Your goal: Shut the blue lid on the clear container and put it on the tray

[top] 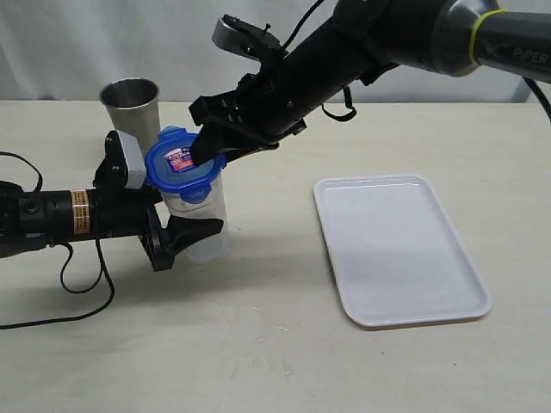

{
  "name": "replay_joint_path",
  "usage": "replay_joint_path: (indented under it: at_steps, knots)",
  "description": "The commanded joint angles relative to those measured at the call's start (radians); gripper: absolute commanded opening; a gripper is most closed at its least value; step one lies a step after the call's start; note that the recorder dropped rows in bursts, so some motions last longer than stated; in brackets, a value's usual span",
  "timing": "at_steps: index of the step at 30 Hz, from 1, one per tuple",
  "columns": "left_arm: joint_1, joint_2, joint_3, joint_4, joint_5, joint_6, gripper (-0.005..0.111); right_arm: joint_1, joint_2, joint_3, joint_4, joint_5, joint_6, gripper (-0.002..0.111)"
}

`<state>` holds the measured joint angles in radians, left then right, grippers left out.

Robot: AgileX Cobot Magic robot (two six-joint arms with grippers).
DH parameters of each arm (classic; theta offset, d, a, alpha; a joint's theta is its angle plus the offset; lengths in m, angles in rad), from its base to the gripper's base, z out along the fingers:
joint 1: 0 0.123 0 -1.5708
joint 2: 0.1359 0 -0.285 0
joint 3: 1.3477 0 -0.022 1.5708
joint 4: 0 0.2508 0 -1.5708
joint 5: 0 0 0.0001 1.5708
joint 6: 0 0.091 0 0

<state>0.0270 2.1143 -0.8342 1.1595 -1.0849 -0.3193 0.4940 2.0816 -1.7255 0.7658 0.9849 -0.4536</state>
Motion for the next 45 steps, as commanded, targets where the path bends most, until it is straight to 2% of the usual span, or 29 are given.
replay_joint_path:
  at_steps: [1, 7, 12, 16, 19, 20, 22, 23, 24, 25, 27, 32, 39, 45]
  knots:
    - [-0.028, -0.018, -0.017, -0.019, -0.136, -0.002, 0.0, 0.049, 0.044, 0.018, 0.074, 0.094, -0.046, 0.039]
    - [-0.028, -0.018, -0.017, -0.002, -0.136, 0.127, 0.0, 0.043, -0.115, 0.016, -0.244, 0.059, -0.127, 0.039]
    - [-0.028, -0.018, -0.017, 0.004, -0.136, 0.132, 0.0, 0.043, -0.241, 0.016, -0.246, 0.056, -0.36, 0.039]
    - [-0.028, -0.018, -0.017, 0.006, -0.136, 0.139, 0.0, 0.051, -0.321, 0.016, -0.247, 0.022, -0.526, 0.051]
    - [-0.028, -0.018, -0.017, 0.008, -0.136, 0.144, 0.0, 0.103, -0.334, 0.016, -0.333, 0.007, -0.595, 0.053]
    - [-0.028, -0.018, -0.017, 0.008, -0.136, 0.144, 0.0, 0.135, -0.334, 0.016, -0.386, 0.004, -0.618, 0.053]
    - [-0.028, -0.018, -0.017, 0.014, -0.136, 0.143, 0.0, 0.244, -0.318, 0.016, -0.617, -0.036, -0.602, 0.053]
    - [-0.028, -0.018, -0.017, 0.031, -0.136, 0.171, 0.0, 0.311, -0.301, 0.016, -0.812, -0.078, -0.508, 0.052]
    - [-0.028, -0.018, -0.017, 0.044, -0.136, 0.211, 0.0, 0.337, -0.291, 0.016, -0.89, -0.089, -0.46, 0.051]
    - [-0.028, -0.018, -0.017, 0.05, -0.136, 0.319, 0.0, 0.365, -0.273, 0.016, -0.97, -0.094, -0.395, 0.049]
    - [-0.028, -0.018, -0.017, 0.009, -0.136, 0.37, 0.0, 0.37, -0.252, 0.016, -0.961, -0.076, -0.393, 0.048]
    - [-0.028, -0.018, -0.017, 0.005, -0.136, 0.37, 0.0, 0.351, -0.21, 0.016, -0.974, -0.04, -0.4, 0.048]
    - [-0.028, -0.018, -0.017, 0.009, -0.117, 0.391, 0.0, 0.347, -0.183, 0.016, -0.984, -0.053, -0.524, 0.048]
    - [-0.028, -0.018, -0.017, 0.035, -0.105, 0.431, 0.0, 0.347, -0.18, 0.016, -1.075, -0.069, -0.524, 0.048]
